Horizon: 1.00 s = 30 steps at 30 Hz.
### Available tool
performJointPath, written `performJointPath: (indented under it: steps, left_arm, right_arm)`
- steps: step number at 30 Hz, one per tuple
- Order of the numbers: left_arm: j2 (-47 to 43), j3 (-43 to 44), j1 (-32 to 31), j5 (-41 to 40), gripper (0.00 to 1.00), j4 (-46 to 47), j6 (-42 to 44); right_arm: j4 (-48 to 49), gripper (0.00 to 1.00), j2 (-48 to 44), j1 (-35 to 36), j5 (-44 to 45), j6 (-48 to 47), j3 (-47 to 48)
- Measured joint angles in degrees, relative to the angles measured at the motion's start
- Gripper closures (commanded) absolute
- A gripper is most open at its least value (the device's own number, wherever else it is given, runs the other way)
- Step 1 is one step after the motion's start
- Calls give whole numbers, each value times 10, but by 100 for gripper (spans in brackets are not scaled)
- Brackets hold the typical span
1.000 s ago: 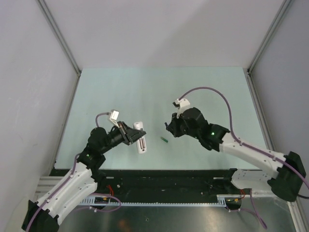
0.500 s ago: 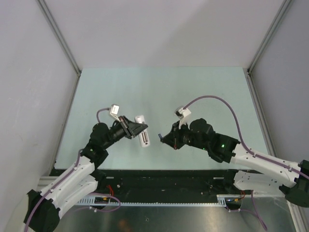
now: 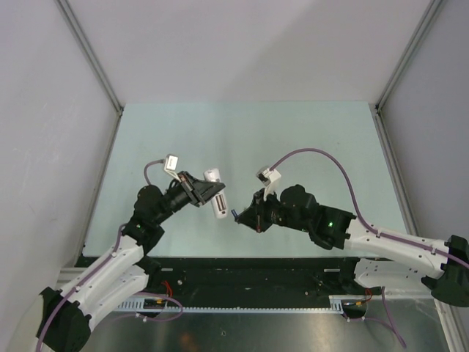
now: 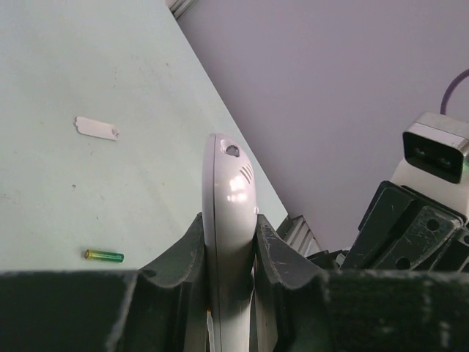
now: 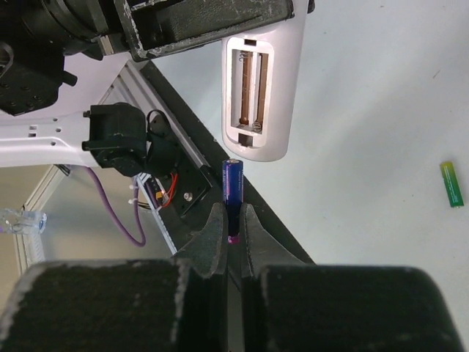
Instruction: Load the batteries into the remote control
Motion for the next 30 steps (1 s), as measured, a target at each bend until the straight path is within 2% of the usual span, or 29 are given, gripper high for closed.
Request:
performJointPath:
  steps: [10, 14, 21, 30]
  left_arm:
    - [-19, -6, -1, 2, 100, 26, 0]
    - [-16, -6, -1, 9, 100, 29, -13]
    - [30, -6, -1, 15, 100, 33, -85]
    - [25, -6, -2, 10, 100, 31, -136]
  right_arm:
    - [12, 100, 0, 9, 19, -1, 0]
    - [33, 100, 1, 43, 86, -19, 0]
    - [111, 100, 40, 111, 228, -77, 0]
    - [182, 100, 76, 126, 346, -112, -16]
